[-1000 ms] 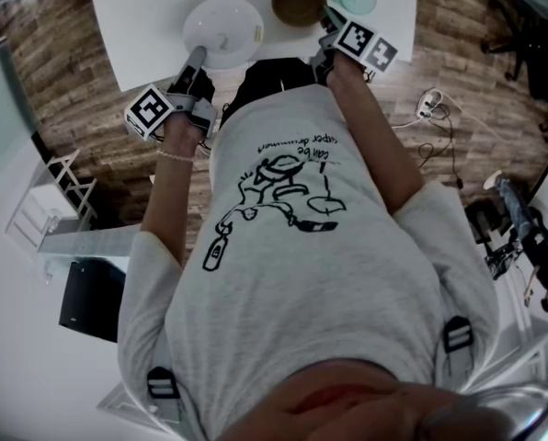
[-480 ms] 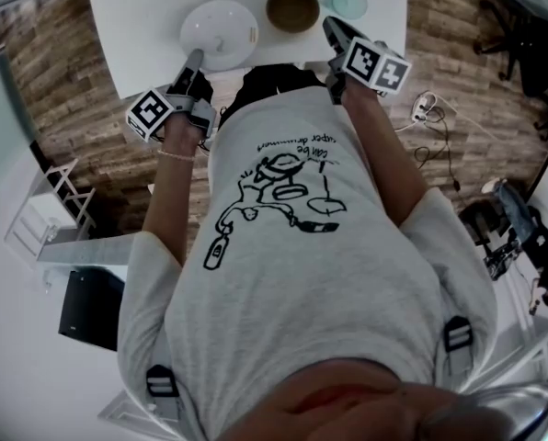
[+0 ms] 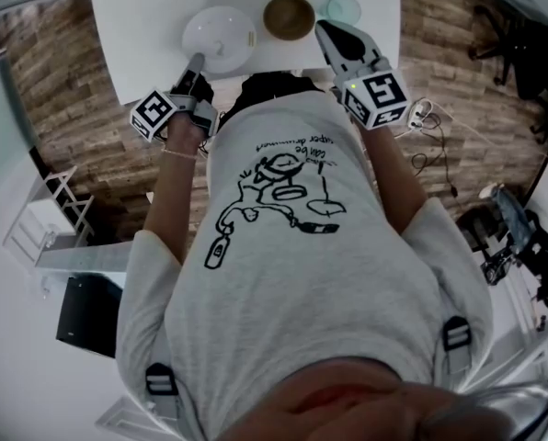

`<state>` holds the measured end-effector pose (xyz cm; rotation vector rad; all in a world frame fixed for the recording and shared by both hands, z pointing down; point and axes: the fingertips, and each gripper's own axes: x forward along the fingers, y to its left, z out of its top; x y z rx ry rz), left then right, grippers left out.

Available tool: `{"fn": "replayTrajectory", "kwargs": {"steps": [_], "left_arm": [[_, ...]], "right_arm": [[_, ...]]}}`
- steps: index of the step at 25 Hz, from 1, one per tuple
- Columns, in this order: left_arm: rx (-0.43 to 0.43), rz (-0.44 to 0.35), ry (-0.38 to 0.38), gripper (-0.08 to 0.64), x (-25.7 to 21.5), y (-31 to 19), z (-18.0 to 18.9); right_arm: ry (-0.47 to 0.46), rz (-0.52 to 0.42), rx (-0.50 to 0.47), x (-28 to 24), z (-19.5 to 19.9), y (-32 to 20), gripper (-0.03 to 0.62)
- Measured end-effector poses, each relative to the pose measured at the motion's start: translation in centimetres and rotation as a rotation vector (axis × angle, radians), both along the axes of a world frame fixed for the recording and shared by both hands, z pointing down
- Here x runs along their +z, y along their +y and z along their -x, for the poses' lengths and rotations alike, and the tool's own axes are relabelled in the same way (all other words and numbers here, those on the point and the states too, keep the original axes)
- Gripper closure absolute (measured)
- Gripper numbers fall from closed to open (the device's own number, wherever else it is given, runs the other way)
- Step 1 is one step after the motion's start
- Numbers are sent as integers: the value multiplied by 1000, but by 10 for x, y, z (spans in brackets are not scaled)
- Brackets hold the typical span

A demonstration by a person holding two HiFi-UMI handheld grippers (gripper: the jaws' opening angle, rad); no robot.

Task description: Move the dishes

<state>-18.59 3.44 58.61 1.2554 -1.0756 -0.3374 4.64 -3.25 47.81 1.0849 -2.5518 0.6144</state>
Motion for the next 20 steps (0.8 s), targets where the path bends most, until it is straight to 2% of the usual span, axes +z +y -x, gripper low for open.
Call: {"fn": "replayTrajectory", "kwargs": {"steps": [3, 7, 9, 20], "left_arm": [[-2, 14, -4, 550, 5, 3, 1], [-7, 30, -8, 551, 12, 5, 2], [-12, 33, -10, 551, 16, 6, 4], [8, 47, -37, 551, 38, 1, 1]], "right_arm": [[-8, -86, -40, -21, 9, 5, 557], [-40, -245, -47, -52, 14, 6, 557], [-53, -289, -45, -63, 15, 8, 557], [-56, -338, -45, -77, 16, 7, 557]]}}
